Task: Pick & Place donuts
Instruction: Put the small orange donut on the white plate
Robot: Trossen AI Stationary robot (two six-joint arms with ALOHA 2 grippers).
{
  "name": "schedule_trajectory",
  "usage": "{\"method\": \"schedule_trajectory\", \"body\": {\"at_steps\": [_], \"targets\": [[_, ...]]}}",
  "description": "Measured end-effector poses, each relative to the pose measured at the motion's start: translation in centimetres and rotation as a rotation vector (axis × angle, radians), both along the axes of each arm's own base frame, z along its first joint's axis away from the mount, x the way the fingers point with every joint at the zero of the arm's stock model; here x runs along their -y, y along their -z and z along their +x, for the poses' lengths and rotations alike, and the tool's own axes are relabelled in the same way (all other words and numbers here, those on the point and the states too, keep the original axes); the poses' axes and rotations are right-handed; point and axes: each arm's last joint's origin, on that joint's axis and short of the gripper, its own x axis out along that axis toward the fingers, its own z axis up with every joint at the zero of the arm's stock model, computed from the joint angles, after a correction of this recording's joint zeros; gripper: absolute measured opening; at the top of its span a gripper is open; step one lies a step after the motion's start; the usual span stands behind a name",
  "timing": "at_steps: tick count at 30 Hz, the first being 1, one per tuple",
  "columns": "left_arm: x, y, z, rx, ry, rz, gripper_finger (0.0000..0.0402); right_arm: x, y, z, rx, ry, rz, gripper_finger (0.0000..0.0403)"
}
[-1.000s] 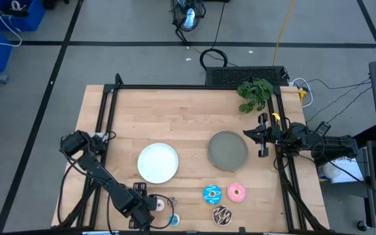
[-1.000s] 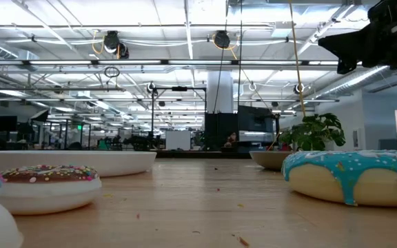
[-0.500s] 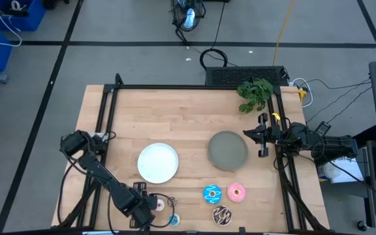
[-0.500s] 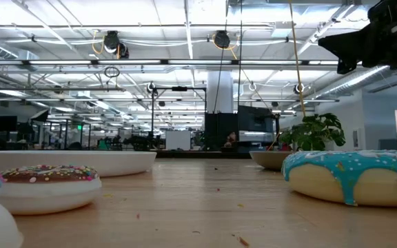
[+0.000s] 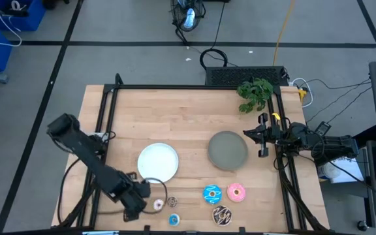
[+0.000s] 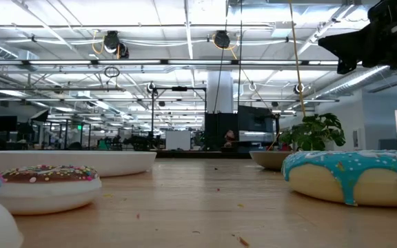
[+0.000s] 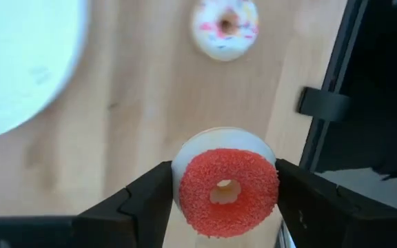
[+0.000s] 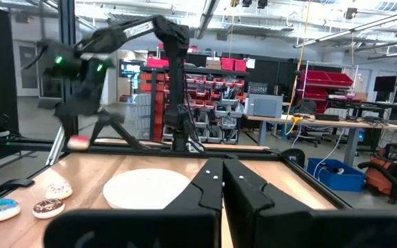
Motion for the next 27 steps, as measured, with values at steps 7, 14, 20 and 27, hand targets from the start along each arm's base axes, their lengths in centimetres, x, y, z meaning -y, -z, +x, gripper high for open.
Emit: {"method": "schedule_trajectory", "body": {"at_steps": [7, 14, 20, 27], "targets": [[-3.8, -5.0, -2.7, 0.030, -0.121, -0.008, 0.0241, 0.0, 0.0, 0.0, -0.002, 0.000, 0.000, 0.0000], [-6.5, -7.2, -4.5, 0.036, -0.210, -0.020, 0.0241, 0.0, 0.1, 0.0, -0.014, 0.000, 0.001, 0.0000], [-6.9, -7.4, -4.7, 0.070, -0.197, 0.014, 0.0241, 0.0, 0.1, 0.0, -0.014, 0.000, 0.001, 0.0000], [-6.9, -7.4, -4.6, 0.073, -0.198, 0.017, 0.0241, 0.0, 0.1, 0.0, -0.012, 0.000, 0.001, 0.0000]]}}
